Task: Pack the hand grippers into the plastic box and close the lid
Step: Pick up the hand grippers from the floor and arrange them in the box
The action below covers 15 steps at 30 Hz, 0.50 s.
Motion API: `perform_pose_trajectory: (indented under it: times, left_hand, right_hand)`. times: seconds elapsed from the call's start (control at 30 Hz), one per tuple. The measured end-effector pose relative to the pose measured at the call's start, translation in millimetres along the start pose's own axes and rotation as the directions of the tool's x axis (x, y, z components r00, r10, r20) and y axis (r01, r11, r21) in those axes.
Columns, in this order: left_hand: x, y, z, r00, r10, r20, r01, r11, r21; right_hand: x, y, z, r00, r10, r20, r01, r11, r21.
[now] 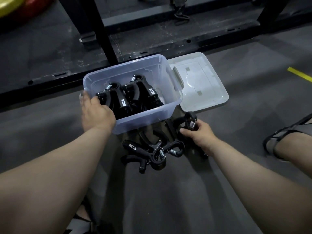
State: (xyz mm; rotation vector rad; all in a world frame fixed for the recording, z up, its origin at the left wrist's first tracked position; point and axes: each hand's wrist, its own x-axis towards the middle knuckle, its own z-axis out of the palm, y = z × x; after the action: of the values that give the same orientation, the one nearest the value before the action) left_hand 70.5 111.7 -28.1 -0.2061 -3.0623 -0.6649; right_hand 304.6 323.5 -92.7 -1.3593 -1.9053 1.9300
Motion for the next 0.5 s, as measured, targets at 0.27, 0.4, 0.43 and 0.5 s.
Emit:
perform_pose_trajectory:
  times: [0.27,0.4,0.43,0.5]
  left_hand:
    - [-1,-1,1,1.000,-0.003,0.003,0.003,1.000,-0.018]
    - [2,-4,4,1.000,0.012,-0.019,-0.012,1.000,-0.024]
    - [2,-4,5,1.000,0.013,-0.021,-0.013,1.000,-0.023]
    - [2,-5,6,1.000,0.012,-0.025,-0.012,1.000,-0.028]
  right_hand:
    - [17,10,10,0.873,0.032,-0.486,-0.039,0.999,-0.003]
    - [6,-51,-17,0.715,-0.132,-0.687,0.288,0.950,0.118]
    - [3,-72,-22,0.686,-0.240,-0.687,0.377,0.925,0.053]
    - [-5,-117,-25,0.674,-0.464,-0.575,0.503,0.858,-0.104]
